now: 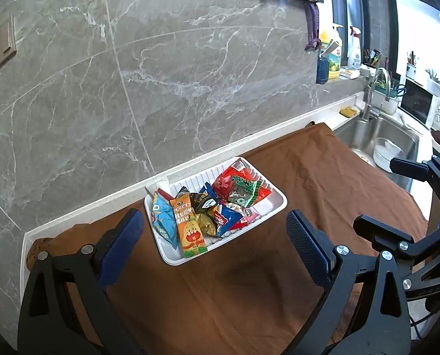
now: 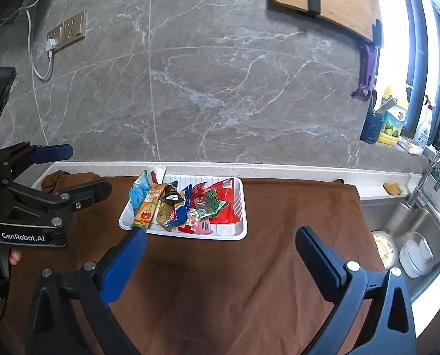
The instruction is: Organize snacks
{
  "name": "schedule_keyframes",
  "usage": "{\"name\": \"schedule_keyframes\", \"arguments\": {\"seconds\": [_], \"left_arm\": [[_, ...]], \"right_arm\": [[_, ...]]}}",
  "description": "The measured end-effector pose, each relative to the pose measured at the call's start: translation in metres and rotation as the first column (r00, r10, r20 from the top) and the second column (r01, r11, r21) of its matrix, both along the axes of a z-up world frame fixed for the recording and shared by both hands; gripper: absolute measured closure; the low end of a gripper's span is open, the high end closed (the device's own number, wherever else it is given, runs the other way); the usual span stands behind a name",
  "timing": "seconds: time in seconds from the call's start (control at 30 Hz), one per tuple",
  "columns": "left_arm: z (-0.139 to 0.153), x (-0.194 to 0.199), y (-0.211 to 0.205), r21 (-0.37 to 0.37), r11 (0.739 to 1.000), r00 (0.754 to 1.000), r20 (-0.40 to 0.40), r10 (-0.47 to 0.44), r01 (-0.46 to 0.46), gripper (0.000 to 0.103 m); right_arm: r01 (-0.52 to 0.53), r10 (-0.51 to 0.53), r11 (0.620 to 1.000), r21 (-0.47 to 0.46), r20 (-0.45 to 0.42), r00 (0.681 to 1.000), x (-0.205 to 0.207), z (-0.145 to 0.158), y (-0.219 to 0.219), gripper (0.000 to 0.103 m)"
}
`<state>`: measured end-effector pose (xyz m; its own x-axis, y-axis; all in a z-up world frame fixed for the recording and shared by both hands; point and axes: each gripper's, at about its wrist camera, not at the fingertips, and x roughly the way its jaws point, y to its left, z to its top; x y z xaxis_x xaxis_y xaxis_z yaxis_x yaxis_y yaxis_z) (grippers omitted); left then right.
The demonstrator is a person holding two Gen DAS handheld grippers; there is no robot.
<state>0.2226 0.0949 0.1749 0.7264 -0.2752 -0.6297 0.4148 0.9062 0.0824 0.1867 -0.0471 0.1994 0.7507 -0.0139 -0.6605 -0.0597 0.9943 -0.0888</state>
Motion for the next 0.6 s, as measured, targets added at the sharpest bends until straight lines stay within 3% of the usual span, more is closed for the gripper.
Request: {"name": "schedule_keyframes", "arguments": {"seconds": [0.6], "left_arm": [[0.010,-0.022,0.005,-0.004,1.000,0.999,0.030,-0.025,0.025,0.005]], "right_arm": [[0.013,-0.013,1.000,-0.001,0.024,1.000,-0.027,0.011,0.002,0.000]]}}
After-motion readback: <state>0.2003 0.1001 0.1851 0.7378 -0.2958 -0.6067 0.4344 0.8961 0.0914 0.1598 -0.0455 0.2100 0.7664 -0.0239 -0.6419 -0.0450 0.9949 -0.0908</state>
